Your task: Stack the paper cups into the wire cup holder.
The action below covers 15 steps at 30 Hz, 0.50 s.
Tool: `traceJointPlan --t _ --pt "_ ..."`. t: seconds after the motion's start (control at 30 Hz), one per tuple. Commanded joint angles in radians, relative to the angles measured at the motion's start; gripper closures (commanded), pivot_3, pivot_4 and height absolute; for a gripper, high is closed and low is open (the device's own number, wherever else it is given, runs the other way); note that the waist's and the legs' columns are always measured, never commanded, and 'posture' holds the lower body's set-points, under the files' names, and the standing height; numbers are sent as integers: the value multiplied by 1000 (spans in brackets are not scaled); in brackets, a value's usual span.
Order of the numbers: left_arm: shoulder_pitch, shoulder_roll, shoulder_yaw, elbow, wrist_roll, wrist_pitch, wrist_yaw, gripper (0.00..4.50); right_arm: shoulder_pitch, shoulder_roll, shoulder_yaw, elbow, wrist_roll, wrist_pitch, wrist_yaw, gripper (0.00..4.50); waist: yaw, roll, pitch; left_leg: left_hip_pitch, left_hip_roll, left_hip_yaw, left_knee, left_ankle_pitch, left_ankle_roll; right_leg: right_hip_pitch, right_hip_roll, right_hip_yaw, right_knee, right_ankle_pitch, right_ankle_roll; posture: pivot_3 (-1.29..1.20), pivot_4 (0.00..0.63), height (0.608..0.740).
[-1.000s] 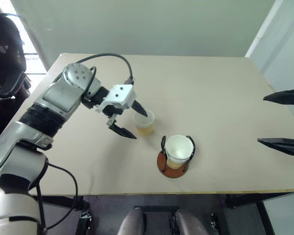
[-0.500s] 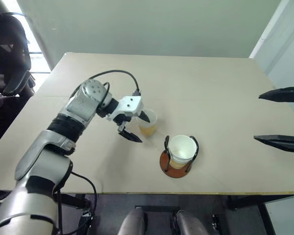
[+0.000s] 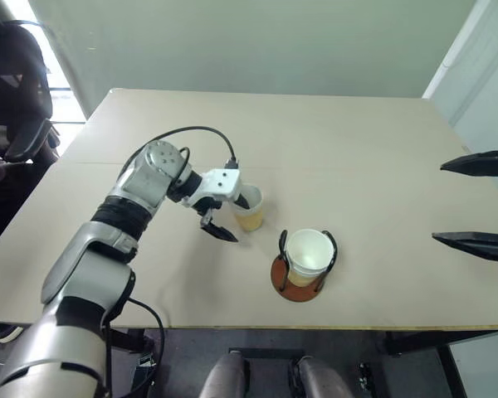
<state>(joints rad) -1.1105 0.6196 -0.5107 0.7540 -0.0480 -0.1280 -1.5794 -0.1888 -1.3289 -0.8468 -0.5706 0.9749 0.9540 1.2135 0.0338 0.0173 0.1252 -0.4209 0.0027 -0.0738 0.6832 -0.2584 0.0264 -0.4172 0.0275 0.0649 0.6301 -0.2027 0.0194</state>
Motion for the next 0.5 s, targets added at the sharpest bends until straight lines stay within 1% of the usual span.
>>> traceJointPlan --t 0.03,0.3,0.33,0.37,0.5 --pt "-27 -19 46 30 23 -40 -8 1219 -2 -14 -48 -3 -16 0 3 0 0 0 0 0 0 0 0 0 0 0 0 0 0 0 0 0 150 740" --pt "-32 -24 76 59 61 -63 -22 4119 -7 -16 -38 5 -29 -9 10 0 0 0 0 0 0 0 0 0 0 0 0 0 0 0 1 0 150 740" --pt "-33 -25 80 62 64 -65 -22 4424 -8 -15 -37 5 -30 -9 11 0 0 0 0 0 0 0 0 0 0 0 0 0 0 0 1 0 150 740" --pt "-35 -25 83 66 71 -70 -19 4494 -7 -15 -35 6 -32 -11 11 0 0 0 0 0 0 0 0 0 1 0 0 0 0 0 1 0 150 740" --pt "-43 -26 94 81 87 -87 -15 4494 -6 -15 -23 9 -43 -24 14 0 0 0 0 0 0 0 0 0 1 0 0 1 0 0 1 0 150 740"
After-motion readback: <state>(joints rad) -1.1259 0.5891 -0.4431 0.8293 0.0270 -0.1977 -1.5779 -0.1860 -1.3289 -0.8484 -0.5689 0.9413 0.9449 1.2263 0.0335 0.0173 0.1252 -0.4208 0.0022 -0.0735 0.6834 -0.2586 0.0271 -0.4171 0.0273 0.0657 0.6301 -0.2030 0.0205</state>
